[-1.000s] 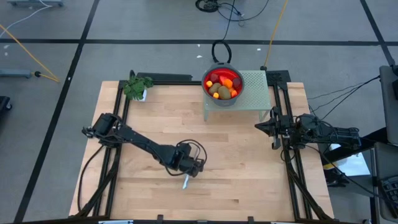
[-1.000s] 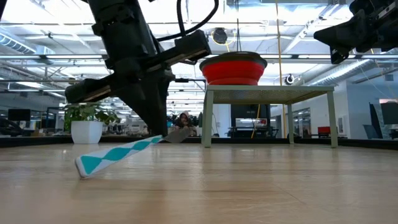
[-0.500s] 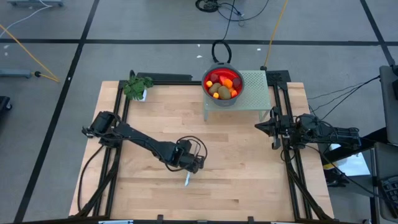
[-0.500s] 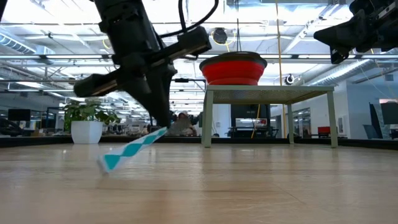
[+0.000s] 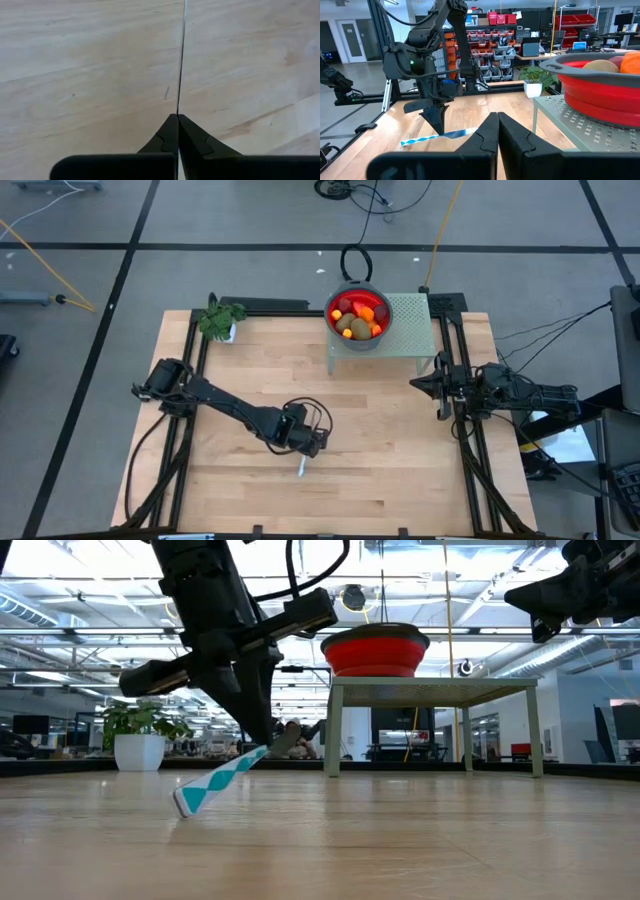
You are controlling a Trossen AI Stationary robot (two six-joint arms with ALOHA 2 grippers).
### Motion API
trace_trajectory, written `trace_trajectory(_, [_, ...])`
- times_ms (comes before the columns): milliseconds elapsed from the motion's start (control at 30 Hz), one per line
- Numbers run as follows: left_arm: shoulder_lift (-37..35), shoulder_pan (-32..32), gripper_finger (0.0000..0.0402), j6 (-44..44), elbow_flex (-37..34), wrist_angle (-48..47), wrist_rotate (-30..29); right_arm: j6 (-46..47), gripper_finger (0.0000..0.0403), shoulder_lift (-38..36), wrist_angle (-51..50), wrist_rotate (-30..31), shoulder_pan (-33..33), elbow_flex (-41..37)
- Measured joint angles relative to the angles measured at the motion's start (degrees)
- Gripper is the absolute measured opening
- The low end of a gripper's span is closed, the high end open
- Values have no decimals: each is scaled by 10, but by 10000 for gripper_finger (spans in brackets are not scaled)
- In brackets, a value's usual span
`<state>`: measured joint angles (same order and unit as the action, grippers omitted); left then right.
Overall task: Pick & Place Fruit
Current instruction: Put the white table knife on the shelf
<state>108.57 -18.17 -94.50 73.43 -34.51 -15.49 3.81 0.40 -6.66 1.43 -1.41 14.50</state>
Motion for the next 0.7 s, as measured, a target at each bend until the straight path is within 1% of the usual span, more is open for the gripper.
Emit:
trace_trajectory(233, [0, 5, 0, 0, -18, 5, 4, 0, 0, 0, 0, 0, 0, 0])
trace_trajectory(467, [8, 11, 0, 5, -20, 11, 5, 0, 0, 0, 0, 0, 0, 0])
trace_trajectory(700, [21, 16, 0, 14, -20, 15, 29, 0, 0, 0, 6, 0, 0, 0])
